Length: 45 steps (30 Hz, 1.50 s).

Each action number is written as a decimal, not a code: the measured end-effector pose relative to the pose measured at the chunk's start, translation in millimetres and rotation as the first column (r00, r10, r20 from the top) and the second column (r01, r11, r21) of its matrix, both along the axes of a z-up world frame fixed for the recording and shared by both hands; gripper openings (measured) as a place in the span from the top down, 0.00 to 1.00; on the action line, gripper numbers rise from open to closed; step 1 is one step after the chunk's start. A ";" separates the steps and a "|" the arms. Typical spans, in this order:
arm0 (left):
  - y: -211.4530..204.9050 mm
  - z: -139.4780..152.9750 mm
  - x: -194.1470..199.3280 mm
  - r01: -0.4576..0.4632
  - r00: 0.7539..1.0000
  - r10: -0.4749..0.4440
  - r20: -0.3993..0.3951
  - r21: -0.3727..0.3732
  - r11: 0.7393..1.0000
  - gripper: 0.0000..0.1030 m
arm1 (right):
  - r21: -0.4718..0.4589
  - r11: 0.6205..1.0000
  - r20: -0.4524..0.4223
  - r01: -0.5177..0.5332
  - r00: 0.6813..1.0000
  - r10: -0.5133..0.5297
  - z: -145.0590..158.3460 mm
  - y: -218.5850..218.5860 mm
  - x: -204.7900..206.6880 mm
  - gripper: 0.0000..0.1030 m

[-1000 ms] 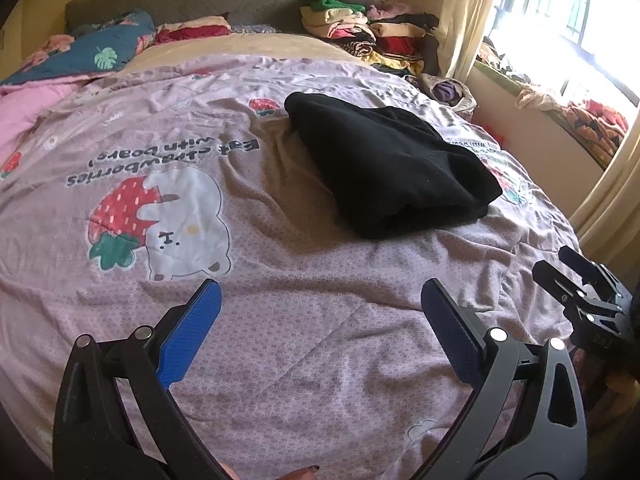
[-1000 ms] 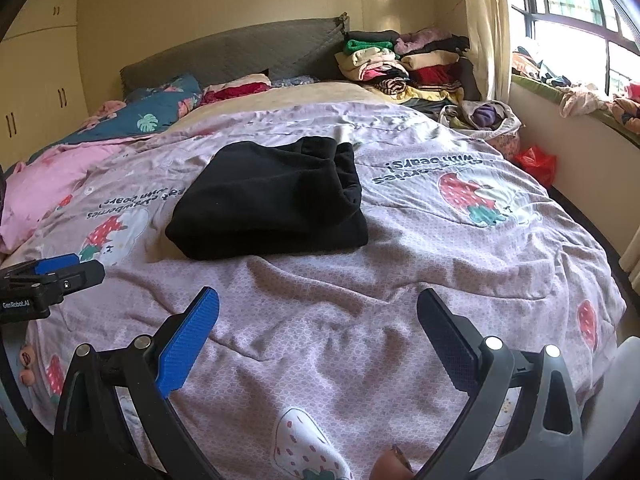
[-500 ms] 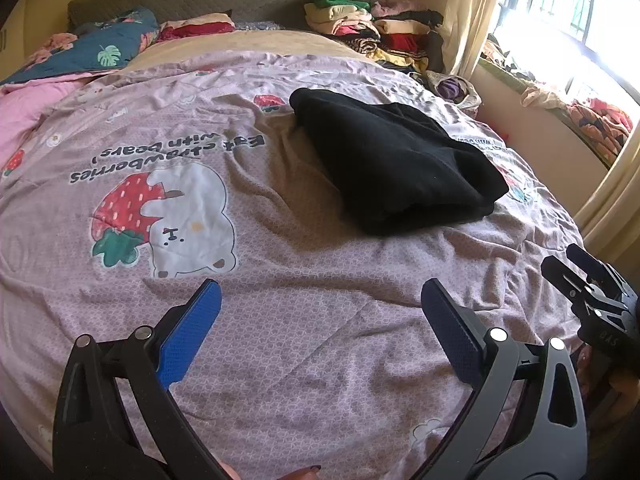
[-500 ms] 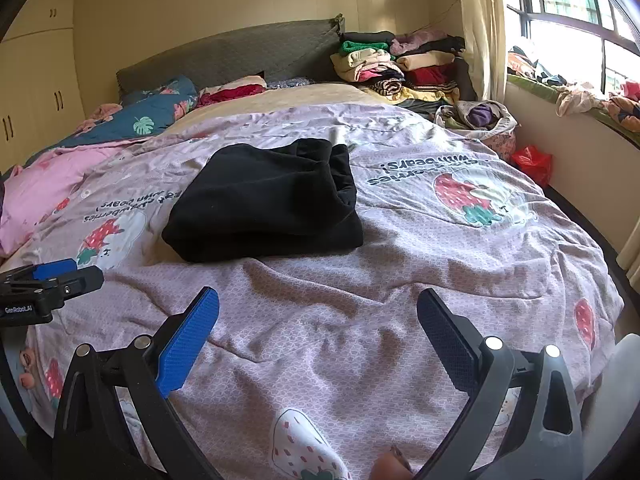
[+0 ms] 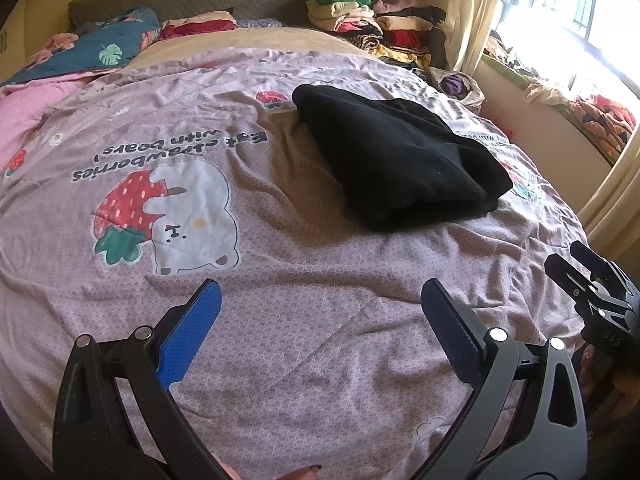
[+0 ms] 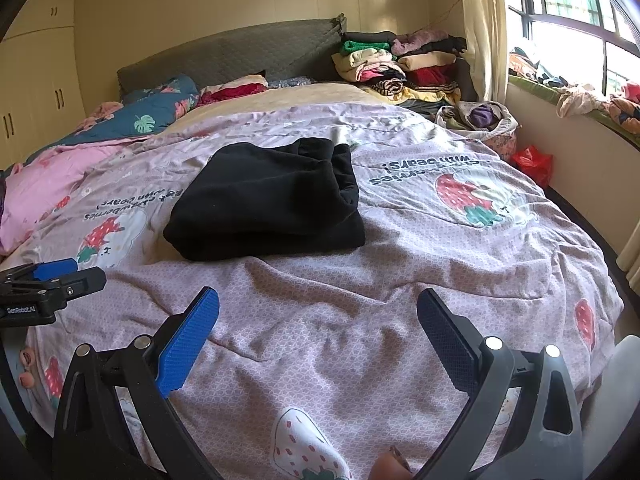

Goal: Fold small clothes

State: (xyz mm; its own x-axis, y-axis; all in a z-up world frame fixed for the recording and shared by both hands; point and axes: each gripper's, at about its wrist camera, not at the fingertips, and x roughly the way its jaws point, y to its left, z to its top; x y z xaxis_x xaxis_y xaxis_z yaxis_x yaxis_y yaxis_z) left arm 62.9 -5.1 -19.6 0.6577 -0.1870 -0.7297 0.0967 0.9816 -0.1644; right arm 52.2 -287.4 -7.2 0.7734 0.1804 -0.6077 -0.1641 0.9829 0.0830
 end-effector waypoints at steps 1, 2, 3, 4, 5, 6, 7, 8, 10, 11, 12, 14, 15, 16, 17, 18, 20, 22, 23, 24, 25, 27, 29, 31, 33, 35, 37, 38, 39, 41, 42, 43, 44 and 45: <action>0.6 -0.2 -0.4 -0.001 1.000 0.001 -0.001 0.003 1.000 0.09 | -0.001 1.000 0.000 0.000 1.000 0.000 0.0 0.0 -0.1 0.04; 0.6 -0.5 -0.4 0.000 1.000 0.000 -0.003 0.005 1.000 0.09 | 0.000 1.000 0.000 0.000 1.000 0.000 0.0 0.0 -0.1 0.04; -0.1 -0.6 0.2 0.000 1.000 0.000 -0.005 0.005 1.000 0.09 | 0.000 1.000 -0.001 -0.001 1.000 0.001 0.0 0.0 0.1 0.04; -0.1 -0.5 0.4 -0.001 1.000 0.001 -0.006 0.004 1.000 0.09 | -0.002 1.000 -0.003 -0.002 1.000 0.002 -0.1 0.2 0.3 0.04; 0.0 -0.2 0.0 0.001 1.000 -0.001 -0.005 0.004 1.000 0.09 | -0.004 1.000 -0.005 -0.002 1.000 0.002 -0.3 0.4 0.3 0.04; -0.5 0.3 -0.1 0.002 1.000 -0.002 -0.004 0.006 1.000 0.09 | -0.005 1.000 -0.004 -0.003 1.000 0.003 -1.0 1.4 -0.3 0.04; -0.9 1.0 -0.1 0.002 1.000 -0.002 -0.003 0.007 1.000 0.09 | -0.006 1.000 -0.004 -0.005 1.000 0.005 -1.3 1.8 -0.7 0.04; -0.7 1.2 -0.5 0.004 1.000 -0.004 -0.002 0.007 1.000 0.09 | -0.007 1.000 -0.005 -0.006 1.000 0.006 -1.2 1.8 -0.7 0.04; -1.5 1.4 -0.7 0.004 1.000 -0.004 -0.002 0.008 1.000 0.09 | -0.009 1.000 -0.005 -0.007 1.000 0.007 -2.2 3.2 -0.7 0.04; -1.1 1.4 -1.1 0.005 1.000 -0.005 -0.002 0.011 1.000 0.09 | -0.009 1.000 -0.004 -0.008 1.000 0.008 -2.2 2.9 -0.7 0.04; -1.3 1.3 -0.8 0.003 1.000 -0.003 -0.003 0.009 1.000 0.09 | -0.009 1.000 -0.005 -0.006 1.000 0.006 -2.2 3.3 -0.6 0.04; -1.6 1.3 -0.8 0.004 1.000 -0.004 -0.003 0.010 1.000 0.09 | -0.009 1.000 -0.005 -0.006 1.000 0.006 -2.1 3.2 -0.6 0.04; -1.3 1.3 -1.0 0.004 1.000 -0.004 -0.003 0.011 1.000 0.09 | -0.008 1.000 -0.005 -0.006 1.000 0.006 -2.2 3.1 -0.8 0.04; -1.7 1.4 -0.9 0.004 1.000 -0.004 -0.004 0.011 1.000 0.09 | -0.009 1.000 -0.005 -0.006 1.000 0.006 -2.3 3.3 -0.8 0.04; -1.5 1.5 -1.0 0.005 1.000 -0.005 -0.004 0.010 1.000 0.09 | -0.009 1.000 -0.005 -0.005 1.000 0.005 -2.3 3.3 -0.8 0.04; -1.8 1.4 -1.0 0.005 1.000 -0.005 -0.003 0.010 1.000 0.09 | -0.009 1.000 -0.005 -0.006 1.000 0.006 -2.3 3.2 -0.7 0.04; -1.9 1.3 -0.9 0.005 1.000 -0.005 -0.003 0.012 1.000 0.09 | -0.009 1.000 -0.005 -0.006 1.000 0.006 -2.4 3.2 -0.7 0.04; -1.9 1.2 -0.7 0.002 1.000 -0.002 -0.005 0.009 1.000 0.09 | -0.008 1.000 -0.005 -0.003 1.000 0.003 -1.9 2.7 -0.8 0.04; -1.7 0.9 -0.6 0.003 1.000 -0.003 -0.008 0.007 1.000 0.09 | -0.007 1.000 -0.004 -0.002 1.000 0.002 -1.7 2.4 -1.0 0.04; -1.2 0.8 -0.8 0.001 1.000 -0.001 -0.010 0.008 1.000 0.09 | -0.006 1.000 -0.004 0.000 1.000 0.000 -1.2 2.1 -1.0 0.04; -1.9 0.5 -0.5 0.000 1.000 0.001 -0.011 0.010 1.000 0.09 | -0.005 1.000 -0.004 0.003 1.000 -0.003 -1.1 1.3 -0.8 0.04; -2.8 -0.8 0.0 0.000 1.000 0.001 -0.018 0.013 1.000 0.09 | 0.001 1.000 -0.003 0.015 1.000 -0.015 -0.8 -2.0 -1.5 0.04; -3.3 -2.2 0.1 -0.002 1.000 0.002 -0.022 0.017 1.000 0.09 | 0.014 0.999 -0.005 0.041 0.999 -0.041 -0.8 -8.9 -3.6 0.04; -3.4 -3.6 1.3 -0.005 1.000 0.005 -0.030 0.019 1.000 0.09 | 0.031 0.996 -0.006 0.089 0.996 -0.089 -0.5 -22.4 -7.7 0.04; -1.9 -5.4 2.8 -0.014 0.999 0.014 -0.039 0.019 1.000 0.09 | 0.049 0.988 -0.010 0.146 0.989 -0.145 -0.1 -41.3 -11.5 0.04; 2.9 -8.5 4.8 -0.026 0.998 0.026 -0.061 0.009 1.000 0.09 | 0.041 0.972 -0.009 0.231 0.973 -0.230 -0.3 -68.1 -17.4 0.04; 12.9 -12.6 8.9 -0.041 0.995 0.039 -0.097 -0.015 0.999 0.09 | 0.018 0.934 -0.014 0.356 0.934 -0.356 -1.2 -111.7 -24.0 0.04; 23.5 -13.8 13.3 -0.053 0.991 0.049 -0.122 -0.029 0.998 0.09 | 0.011 0.905 -0.017 0.424 0.905 -0.424 -2.5 -135.7 -28.2 0.04; 35.5 -12.6 17.1 -0.078 0.989 0.073 -0.129 -0.035 0.996 0.09 | 0.001 0.856 -0.019 0.517 0.856 -0.517 -5.8 -171.6 -35.5 0.04; 71.3 -5.0 24.9 -0.166 0.980 0.163 -0.116 -0.019 0.986 0.09 | -0.057 0.749 -0.035 0.660 0.748 -0.662 -15.7 -227.9 -45.9 0.04; 93.5 -1.1 28.1 -0.217 0.971 0.215 -0.105 -0.007 0.976 0.09 | -0.102 0.658 -0.067 0.746 0.655 -0.753 -25.9 -268.9 -52.9 0.04; 116.2 1.6 31.3 -0.264 0.960 0.263 -0.100 0.004 0.965 0.09 | -0.115 0.598 -0.089 0.793 0.592 -0.801 -34.1 -298.5 -59.7 0.04; 153.3 2.9 36.7 -0.335 0.937 0.337 -0.094 0.037 0.942 0.09 | -0.127 0.539 -0.112 0.833 0.528 -0.842 -43.7 -327.8 -66.7 0.04; 175.7 2.4 39.8 -0.381 0.918 0.386 -0.089 0.065 0.922 0.09 | -0.155 0.443 -0.162 0.883 0.420 -0.893 -57.6 -366.3 -76.3 0.04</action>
